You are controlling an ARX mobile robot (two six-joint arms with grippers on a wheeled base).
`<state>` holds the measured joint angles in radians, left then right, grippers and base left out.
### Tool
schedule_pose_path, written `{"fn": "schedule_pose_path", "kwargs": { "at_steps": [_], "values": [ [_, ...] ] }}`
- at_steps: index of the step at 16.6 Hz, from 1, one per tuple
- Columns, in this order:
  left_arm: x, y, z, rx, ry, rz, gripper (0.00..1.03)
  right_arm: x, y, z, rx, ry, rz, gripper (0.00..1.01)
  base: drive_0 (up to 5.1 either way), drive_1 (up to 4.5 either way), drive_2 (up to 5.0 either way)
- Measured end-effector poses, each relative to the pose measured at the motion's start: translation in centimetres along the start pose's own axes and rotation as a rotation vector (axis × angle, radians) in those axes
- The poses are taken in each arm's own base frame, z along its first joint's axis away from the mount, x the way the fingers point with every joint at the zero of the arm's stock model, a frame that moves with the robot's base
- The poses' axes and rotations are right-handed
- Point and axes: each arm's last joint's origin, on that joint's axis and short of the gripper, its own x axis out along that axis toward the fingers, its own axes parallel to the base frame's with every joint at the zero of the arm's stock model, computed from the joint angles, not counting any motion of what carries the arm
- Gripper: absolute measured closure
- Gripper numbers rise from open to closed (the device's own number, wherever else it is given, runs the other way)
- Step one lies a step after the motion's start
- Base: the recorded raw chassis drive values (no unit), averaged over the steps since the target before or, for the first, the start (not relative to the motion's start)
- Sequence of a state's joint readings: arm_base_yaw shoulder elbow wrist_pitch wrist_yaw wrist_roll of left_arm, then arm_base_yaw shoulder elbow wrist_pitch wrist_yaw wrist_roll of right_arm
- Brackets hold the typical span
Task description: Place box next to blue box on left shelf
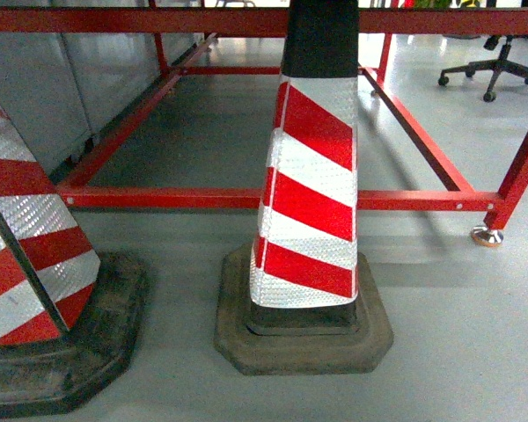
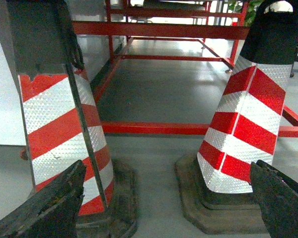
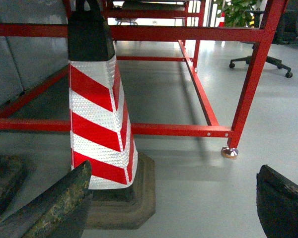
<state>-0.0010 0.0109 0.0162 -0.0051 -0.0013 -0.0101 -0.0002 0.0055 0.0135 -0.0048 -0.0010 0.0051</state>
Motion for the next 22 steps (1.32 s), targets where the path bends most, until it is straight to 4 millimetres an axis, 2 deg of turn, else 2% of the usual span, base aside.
{"fn": "schedule_pose_path", "kwargs": {
  "at_steps": [22],
  "values": [
    [0.0, 0.0, -0.01, 0.005, 0.002, 0.0, 0.05, 0.0, 0.0, 0.0, -0.001, 0.0, 0.0, 0.03, 0.0, 0.0, 0.0]
  ]
}}
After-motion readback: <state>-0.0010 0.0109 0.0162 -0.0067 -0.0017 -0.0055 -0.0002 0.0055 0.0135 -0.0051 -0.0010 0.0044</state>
